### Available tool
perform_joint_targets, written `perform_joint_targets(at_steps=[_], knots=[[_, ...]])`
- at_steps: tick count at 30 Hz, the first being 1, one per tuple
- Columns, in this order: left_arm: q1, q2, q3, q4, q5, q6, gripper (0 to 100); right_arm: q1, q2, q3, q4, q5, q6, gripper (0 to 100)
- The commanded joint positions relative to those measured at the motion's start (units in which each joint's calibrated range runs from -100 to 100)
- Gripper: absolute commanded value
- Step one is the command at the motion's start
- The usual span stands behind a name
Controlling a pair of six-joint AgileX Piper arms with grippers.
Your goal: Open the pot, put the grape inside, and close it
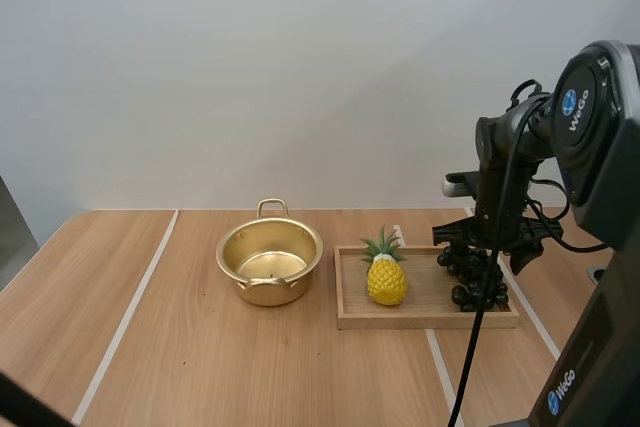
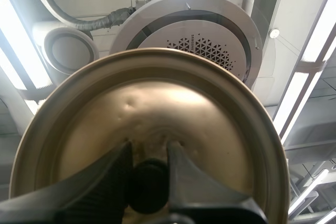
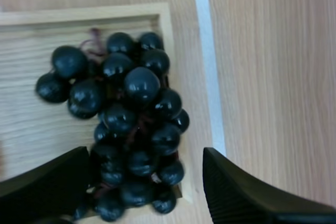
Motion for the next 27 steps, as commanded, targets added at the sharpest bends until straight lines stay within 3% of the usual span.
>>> perform_joint_targets(at_steps=[1, 7, 25, 26, 27], knots=[[0.01, 0.94, -0.51, -0.44, 1.08, -0.83, 0, -0.39, 1.04, 0.52, 0.56, -0.58, -0.19, 100], [0.01, 1.4, -0.51, -0.44, 3.94, -0.83, 0, -0.39, 2.48, 0.52, 3.77, -2.67, -1.37, 100], [0.01, 2.06, -0.51, 0.14, 5.31, -0.43, 0, -0.39, 8.4, 0.52, 4.0, -7.62, -4.64, 99], [0.01, 2.06, -0.51, 0.14, 5.31, -0.43, 0, -0.39, 8.4, 0.52, 4.0, -7.85, -4.64, 80], [0.01, 2.06, -0.51, 0.14, 5.31, -0.43, 0, -0.39, 8.4, 0.52, 4.0, -8.11, -4.64, 55]])
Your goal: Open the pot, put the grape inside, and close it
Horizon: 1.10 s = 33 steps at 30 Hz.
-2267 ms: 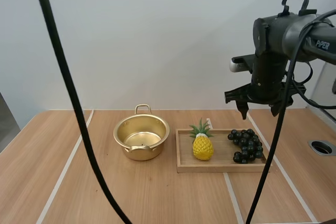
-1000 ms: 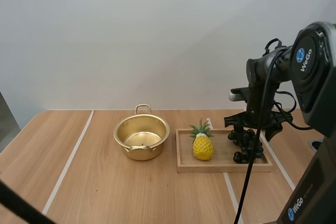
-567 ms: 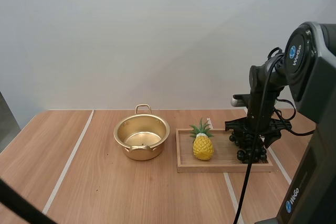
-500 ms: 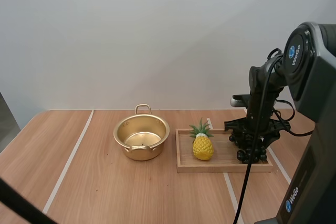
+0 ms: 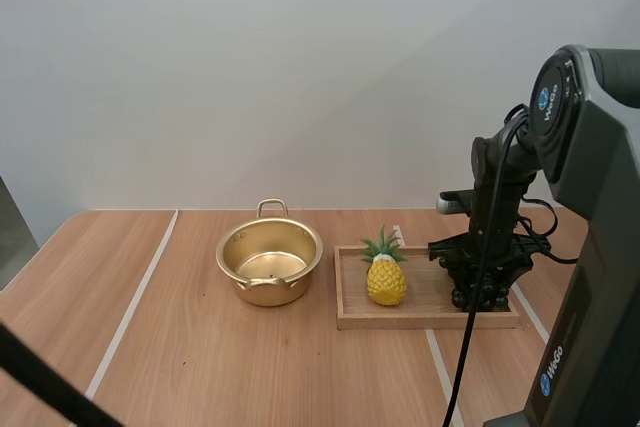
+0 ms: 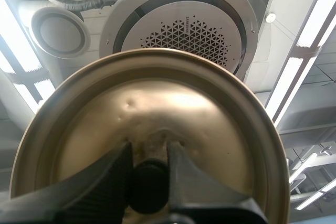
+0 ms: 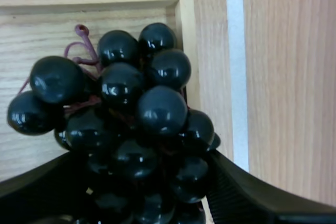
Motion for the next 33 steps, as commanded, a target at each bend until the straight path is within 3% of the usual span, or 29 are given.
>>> perform_joint_targets(at_steps=[1, 2, 14, 19, 33], knots=[[0.01, 0.38, -0.24, 0.14, 0.33, -0.06, 0, -0.06, 1.13, 0.52, 1.64, -2.32, -0.36, 31], [0.01, 0.38, -0.24, 0.14, 0.33, -0.06, 0, -0.06, 1.13, 0.52, 1.91, -2.06, 0.31, 0], [0.01, 0.38, -0.24, 0.51, 2.31, -0.06, 0, -0.06, 0.75, 0.0, 4.91, 0.84, 2.28, 0], [0.01, 0.54, -0.24, 0.5, 2.31, -0.06, 0, -0.06, -4.16, -2.67, 5.41, 2.13, 2.18, 0], [0.01, 0.53, -0.24, 4.85, 5.72, -0.06, 0, -0.06, -22.94, -16.47, 13.49, 7.96, -6.62, 0]])
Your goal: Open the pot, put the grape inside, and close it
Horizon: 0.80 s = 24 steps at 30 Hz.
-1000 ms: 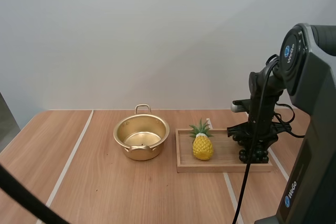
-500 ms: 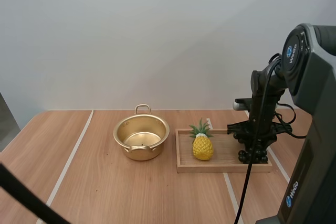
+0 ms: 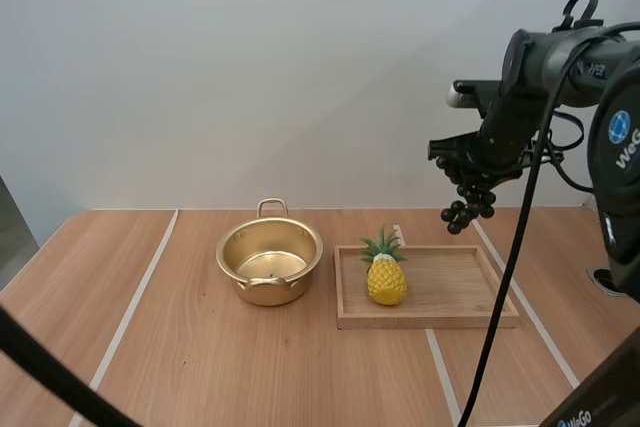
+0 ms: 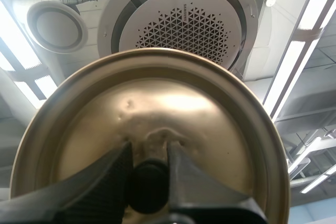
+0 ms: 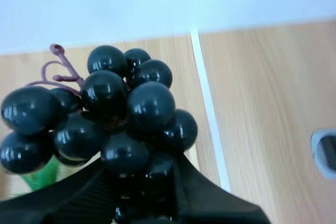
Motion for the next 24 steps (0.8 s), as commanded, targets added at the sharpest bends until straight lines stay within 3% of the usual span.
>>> perform_joint_targets(at_steps=[1, 6, 14, 24], knots=[[0.01, 0.43, -0.24, 1.41, 2.15, -0.15, 0, -0.08, -3.43, -3.91, 1.89, 2.58, -2.64, 0], [0.01, 0.43, -0.24, 1.39, 3.82, -0.15, 0, -0.08, -6.18, -10.66, 8.79, 9.63, -6.8, 0], [0.01, 0.32, -0.24, 1.64, 4.15, -0.15, 0, 1.04, -6.25, -15.4, 28.62, 23.81, -25.41, 0], [0.01, 0.21, -0.24, 2.06, 4.61, -0.15, 0, 10.77, -6.25, -15.4, 30.11, 23.81, -33.42, 0]])
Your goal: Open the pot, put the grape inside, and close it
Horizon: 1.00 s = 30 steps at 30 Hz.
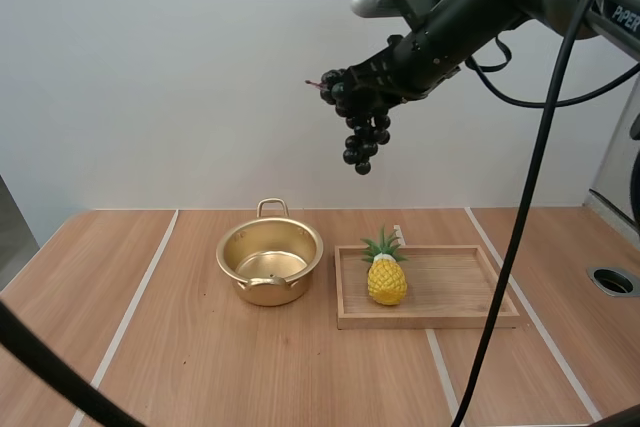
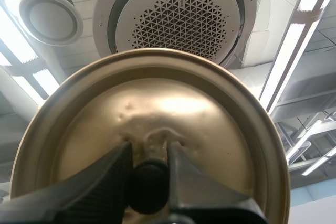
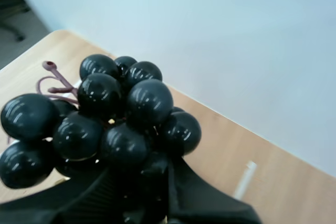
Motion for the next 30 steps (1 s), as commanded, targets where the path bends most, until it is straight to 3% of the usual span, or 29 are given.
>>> perform_joint_targets(at_steps=[1, 5, 13, 30], knots=[[0.01, 0.15, -0.24, 0.35, 1.4, -0.15, 0, 2.96, -0.82, -0.78, 1.31, 0.06, -3.19, 0], [0.01, 0.15, -0.24, 0.35, 4.6, -0.15, 0, 7.27, -0.13, -0.35, -0.5, 0.06, -5.11, 0], [0.01, 0.15, -0.24, 0.35, 5.76, -0.15, 0, 12.38, 4.06, -0.35, -11.48, 0.06, -5.11, 0], [0.01, 0.15, -0.24, 4.25, 7.14, -0.15, 0, 15.12, 14.84, -0.35, -12.37, -2.62, -7.3, 0]])
